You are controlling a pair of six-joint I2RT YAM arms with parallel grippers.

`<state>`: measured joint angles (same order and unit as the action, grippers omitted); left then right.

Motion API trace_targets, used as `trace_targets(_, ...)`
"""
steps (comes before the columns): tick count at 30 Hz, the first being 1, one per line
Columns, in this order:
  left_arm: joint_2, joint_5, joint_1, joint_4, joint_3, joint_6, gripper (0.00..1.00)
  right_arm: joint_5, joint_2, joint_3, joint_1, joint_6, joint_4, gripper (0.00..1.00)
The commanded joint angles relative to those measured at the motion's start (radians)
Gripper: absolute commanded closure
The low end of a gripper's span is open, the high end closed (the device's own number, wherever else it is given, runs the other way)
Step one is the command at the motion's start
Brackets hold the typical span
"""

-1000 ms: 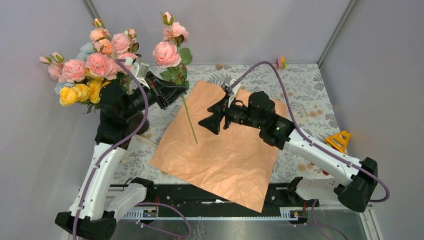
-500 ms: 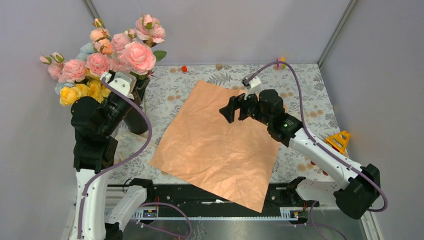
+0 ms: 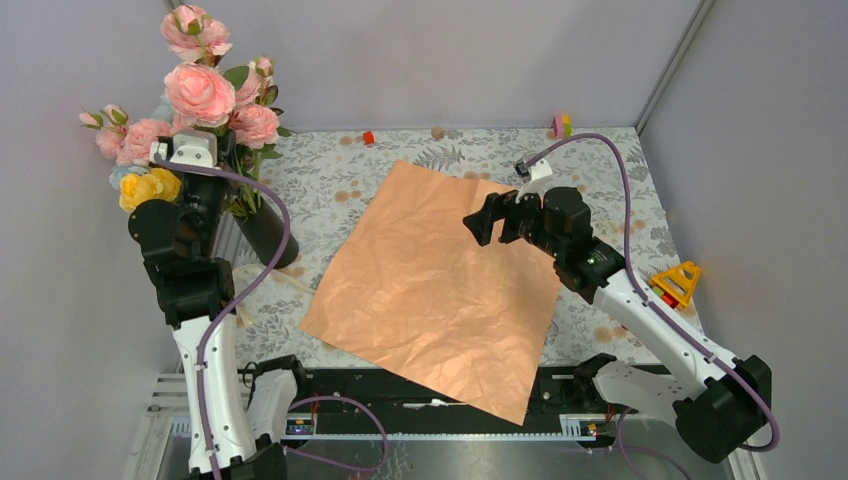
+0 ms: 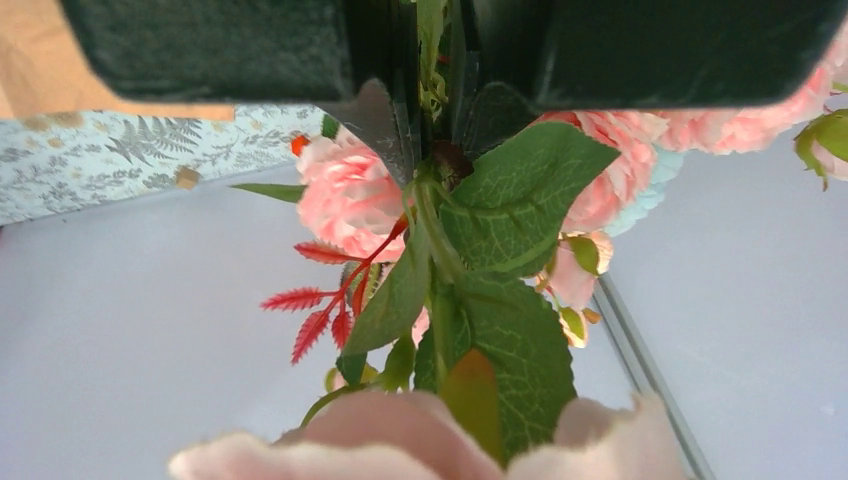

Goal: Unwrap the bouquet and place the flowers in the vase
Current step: Insert the fake flower into the vase.

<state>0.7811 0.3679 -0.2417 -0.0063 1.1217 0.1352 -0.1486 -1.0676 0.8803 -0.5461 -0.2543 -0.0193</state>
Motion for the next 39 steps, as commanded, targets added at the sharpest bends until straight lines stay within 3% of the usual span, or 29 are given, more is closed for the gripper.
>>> trace_targets(1, 0.013, 0.026, -0.042, 0.196, -0.002, -0.055, 1.0, -0.012, 0.035, -0.016, 0.011, -0.011, -0.03, 0.08)
trace_targets(39, -0.046, -0.053, -0.091, 0.248, -0.354, -0.091, 1.0, -0.071, 0.063, -0.046, 0.043, 0.017, -0.03, 0.08)
